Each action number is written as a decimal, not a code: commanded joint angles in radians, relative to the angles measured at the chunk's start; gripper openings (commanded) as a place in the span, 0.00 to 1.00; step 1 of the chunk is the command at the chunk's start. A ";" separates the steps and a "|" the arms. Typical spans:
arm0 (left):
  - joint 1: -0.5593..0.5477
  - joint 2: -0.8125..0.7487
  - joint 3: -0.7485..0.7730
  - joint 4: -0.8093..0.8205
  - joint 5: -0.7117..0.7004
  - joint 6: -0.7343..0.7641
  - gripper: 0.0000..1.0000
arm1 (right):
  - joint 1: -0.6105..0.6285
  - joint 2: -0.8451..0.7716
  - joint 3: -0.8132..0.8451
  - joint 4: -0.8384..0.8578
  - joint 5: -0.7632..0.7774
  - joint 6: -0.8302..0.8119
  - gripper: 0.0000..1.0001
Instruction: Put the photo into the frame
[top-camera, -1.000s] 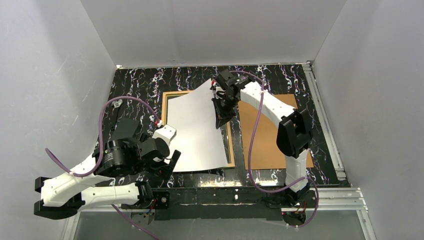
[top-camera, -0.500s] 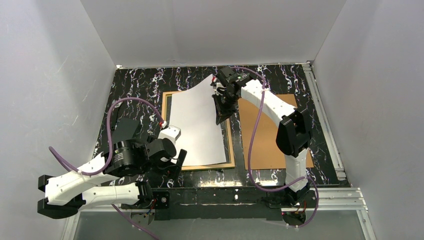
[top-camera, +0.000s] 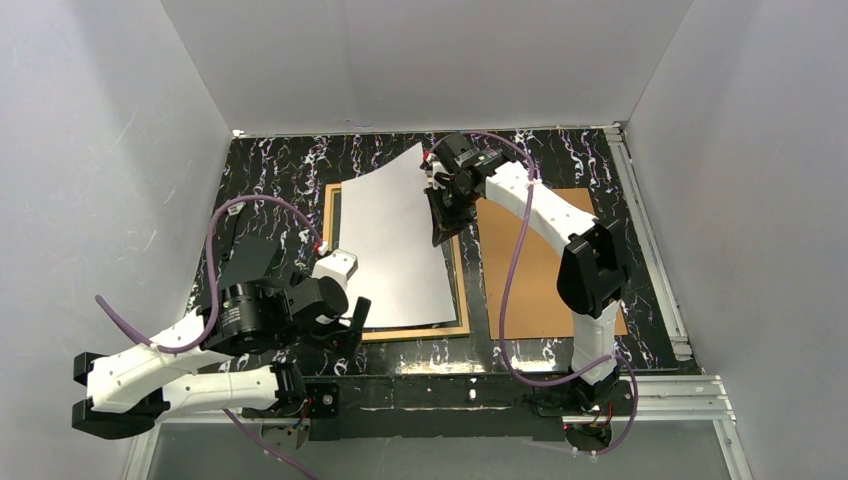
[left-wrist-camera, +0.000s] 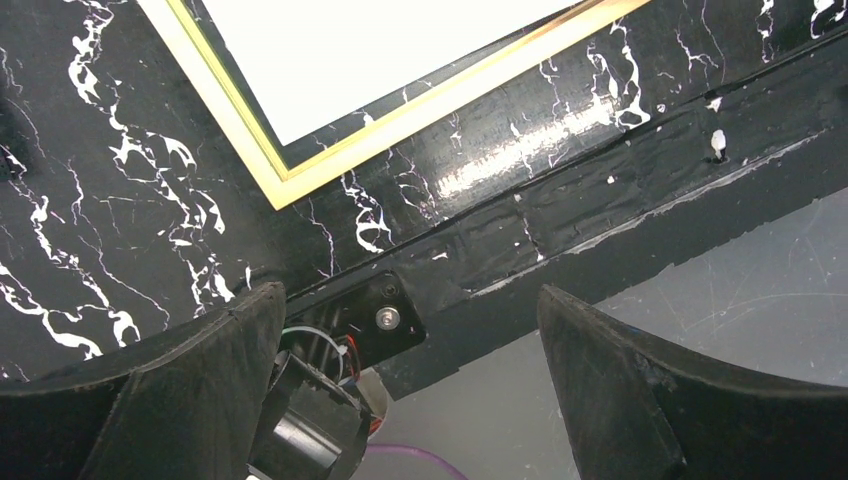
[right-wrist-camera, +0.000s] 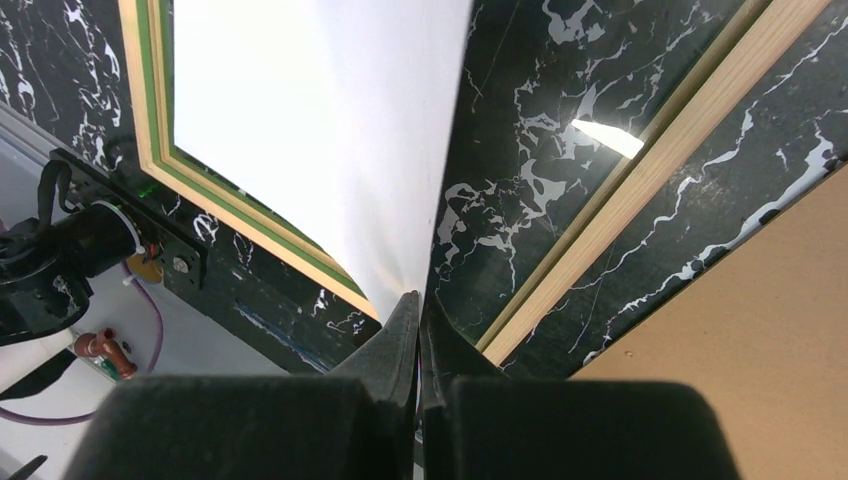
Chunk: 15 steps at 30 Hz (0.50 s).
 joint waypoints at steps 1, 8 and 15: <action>-0.006 -0.032 -0.005 -0.094 -0.076 -0.009 0.98 | -0.010 -0.062 0.021 0.037 0.015 -0.022 0.01; -0.005 -0.080 0.030 -0.127 -0.136 -0.006 0.98 | -0.023 0.018 0.090 -0.019 -0.061 -0.018 0.01; -0.006 -0.081 0.064 -0.191 -0.176 -0.002 0.98 | -0.027 0.066 0.143 -0.071 -0.102 -0.017 0.01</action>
